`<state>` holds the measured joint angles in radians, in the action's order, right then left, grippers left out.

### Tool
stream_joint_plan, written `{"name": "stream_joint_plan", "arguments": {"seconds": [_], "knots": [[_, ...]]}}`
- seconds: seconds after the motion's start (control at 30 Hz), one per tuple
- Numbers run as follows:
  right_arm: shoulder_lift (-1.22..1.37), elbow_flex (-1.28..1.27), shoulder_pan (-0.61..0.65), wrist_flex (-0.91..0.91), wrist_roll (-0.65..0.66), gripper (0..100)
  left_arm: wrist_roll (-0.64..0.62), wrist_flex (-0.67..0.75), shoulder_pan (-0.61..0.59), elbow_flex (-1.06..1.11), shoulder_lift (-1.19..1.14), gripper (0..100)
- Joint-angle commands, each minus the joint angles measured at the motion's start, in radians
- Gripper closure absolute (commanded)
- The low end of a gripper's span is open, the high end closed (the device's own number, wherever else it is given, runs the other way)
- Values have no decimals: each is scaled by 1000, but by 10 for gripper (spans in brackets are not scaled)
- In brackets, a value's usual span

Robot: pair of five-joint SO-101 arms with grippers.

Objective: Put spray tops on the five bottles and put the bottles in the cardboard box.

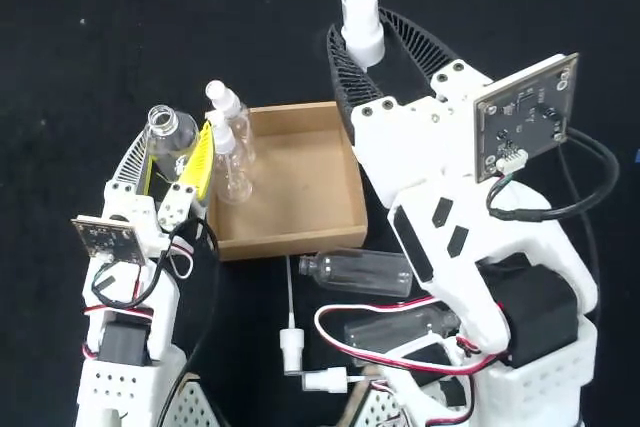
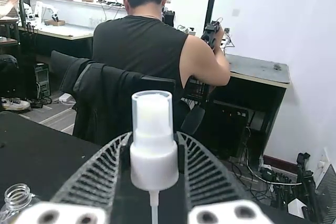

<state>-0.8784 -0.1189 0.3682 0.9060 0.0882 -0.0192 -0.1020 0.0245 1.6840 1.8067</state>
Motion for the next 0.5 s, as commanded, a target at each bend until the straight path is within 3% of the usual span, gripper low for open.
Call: {"name": "stream_joint_plan", "arguments": {"seconds": [0.0,0.13,0.47], "knots": [[8,10,14,-35,-8,987,-9,21,91,15,20,970],[8,8,14,-35,-8,987,-5,20,186,15,18,970],[8,10,14,-35,-8,987,-9,21,274,15,18,970]]}}
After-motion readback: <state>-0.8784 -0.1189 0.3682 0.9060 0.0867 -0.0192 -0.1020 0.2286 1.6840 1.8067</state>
